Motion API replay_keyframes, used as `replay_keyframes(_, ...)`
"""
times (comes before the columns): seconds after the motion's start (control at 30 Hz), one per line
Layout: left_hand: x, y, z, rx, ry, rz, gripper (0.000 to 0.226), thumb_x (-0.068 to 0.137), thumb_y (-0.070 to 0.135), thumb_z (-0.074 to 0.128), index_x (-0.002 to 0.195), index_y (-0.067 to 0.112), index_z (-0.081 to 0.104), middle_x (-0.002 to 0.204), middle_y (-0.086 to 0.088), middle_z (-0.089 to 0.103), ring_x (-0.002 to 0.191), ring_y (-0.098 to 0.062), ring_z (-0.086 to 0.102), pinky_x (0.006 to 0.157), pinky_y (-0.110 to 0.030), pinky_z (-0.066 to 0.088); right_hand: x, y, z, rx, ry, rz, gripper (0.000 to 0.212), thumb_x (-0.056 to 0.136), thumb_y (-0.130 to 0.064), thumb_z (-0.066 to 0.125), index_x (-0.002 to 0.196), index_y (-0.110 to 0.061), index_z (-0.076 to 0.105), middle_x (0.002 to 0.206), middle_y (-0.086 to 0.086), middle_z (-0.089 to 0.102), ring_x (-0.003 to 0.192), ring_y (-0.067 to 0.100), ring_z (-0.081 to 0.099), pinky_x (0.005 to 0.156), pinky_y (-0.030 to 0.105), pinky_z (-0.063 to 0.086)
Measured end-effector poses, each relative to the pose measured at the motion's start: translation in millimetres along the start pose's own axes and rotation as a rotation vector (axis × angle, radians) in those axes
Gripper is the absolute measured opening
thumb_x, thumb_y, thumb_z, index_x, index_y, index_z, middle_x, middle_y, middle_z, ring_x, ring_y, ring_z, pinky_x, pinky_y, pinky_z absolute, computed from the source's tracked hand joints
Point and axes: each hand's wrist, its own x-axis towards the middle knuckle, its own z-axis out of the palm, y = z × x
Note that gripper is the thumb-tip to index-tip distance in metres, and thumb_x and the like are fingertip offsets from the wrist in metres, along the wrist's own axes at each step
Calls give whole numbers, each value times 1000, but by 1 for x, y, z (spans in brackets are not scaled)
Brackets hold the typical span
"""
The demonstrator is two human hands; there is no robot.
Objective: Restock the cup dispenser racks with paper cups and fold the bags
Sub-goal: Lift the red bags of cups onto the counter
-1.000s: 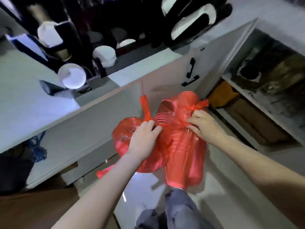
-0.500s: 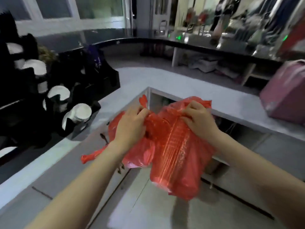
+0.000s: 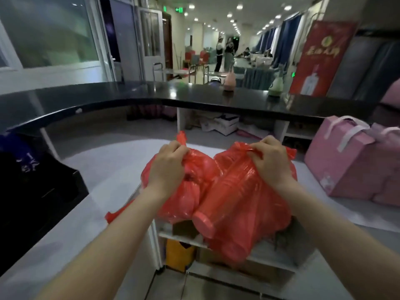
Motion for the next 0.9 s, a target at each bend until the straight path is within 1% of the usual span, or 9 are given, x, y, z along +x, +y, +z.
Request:
replay_keyframes(0.13, 51, -27, 45, -31, -43, 10, 25, 75, -7, 59, 96, 5, 66, 96, -9, 59, 92, -30, 52, 75, -33, 41, 35, 40, 29, -92, 40, 86, 15, 83, -18, 70, 96, -11, 75, 79, -3, 48, 78, 24, 54, 76, 43, 46)
replay_keyframes(0.23, 82, -45, 77, -29, -77, 39, 25, 74, -7, 63, 96, 4, 66, 97, -10, 60, 90, -30, 53, 75, -32, 42, 64, 71, 55, -160, 51, 104, 14, 82, -21, 71, 93, -12, 75, 78, 2, 53, 77, 26, 56, 74, 40, 46)
replay_keyframes(0.4, 140, -69, 132, -13, -11, 6, 26, 72, -11, 62, 93, 3, 67, 94, -12, 60, 85, -33, 53, 73, -35, 42, 125, 136, 106, -214, 55, 162, 13, 82, -24, 71, 90, -15, 76, 81, 7, 58, 80, 30, 56, 74, 39, 44)
replay_keyframes(0.57, 198, -83, 176, 27, 45, -46, 29, 73, -7, 63, 99, 5, 66, 101, -12, 60, 92, -33, 51, 81, -36, 41, 172, 189, 133, -229, 52, 230, 13, 82, -23, 70, 89, -14, 75, 82, 8, 58, 79, 30, 56, 71, 36, 44)
replay_keyframes(0.63, 211, -88, 192, 25, 85, -111, 31, 74, -3, 64, 103, 7, 64, 105, -12, 60, 94, -34, 51, 84, -40, 42, 179, 200, 144, -229, 7, 222, 15, 83, -23, 67, 94, -15, 75, 88, 8, 59, 84, 31, 56, 75, 38, 44)
replay_keyframes(0.7, 214, -91, 211, 26, 82, -137, 35, 74, 4, 66, 108, 10, 63, 110, -12, 59, 97, -35, 51, 87, -43, 41, 176, 207, 158, -244, -101, 206, 26, 83, -24, 64, 107, -18, 71, 106, 8, 61, 98, 32, 54, 86, 41, 44)
replay_keyframes(0.73, 213, -93, 223, 35, 50, -139, 39, 74, 8, 67, 113, 12, 61, 114, -11, 59, 102, -35, 51, 91, -45, 40, 174, 209, 166, -285, -195, 200, 34, 83, -26, 63, 116, -21, 67, 122, 8, 57, 110, 33, 50, 93, 42, 42)
replay_keyframes(0.8, 206, -96, 247, 91, -101, -191, 54, 76, 20, 69, 128, 20, 54, 131, -6, 53, 124, -34, 43, 104, -51, 29, 168, 211, 180, -410, -422, 197, 46, 87, -35, 57, 132, -28, 54, 152, 5, 32, 134, 37, 28, 108, 45, 30)
replay_keyframes(0.9, 191, -101, 277, 146, -386, -342, 70, 85, 46, 60, 146, 36, 27, 155, 6, 26, 145, -25, 9, 111, -62, 0, 156, 208, 196, -493, -555, 221, 53, 91, -40, 50, 142, -33, 38, 160, -4, 0, 143, 40, -7, 114, 52, 12)
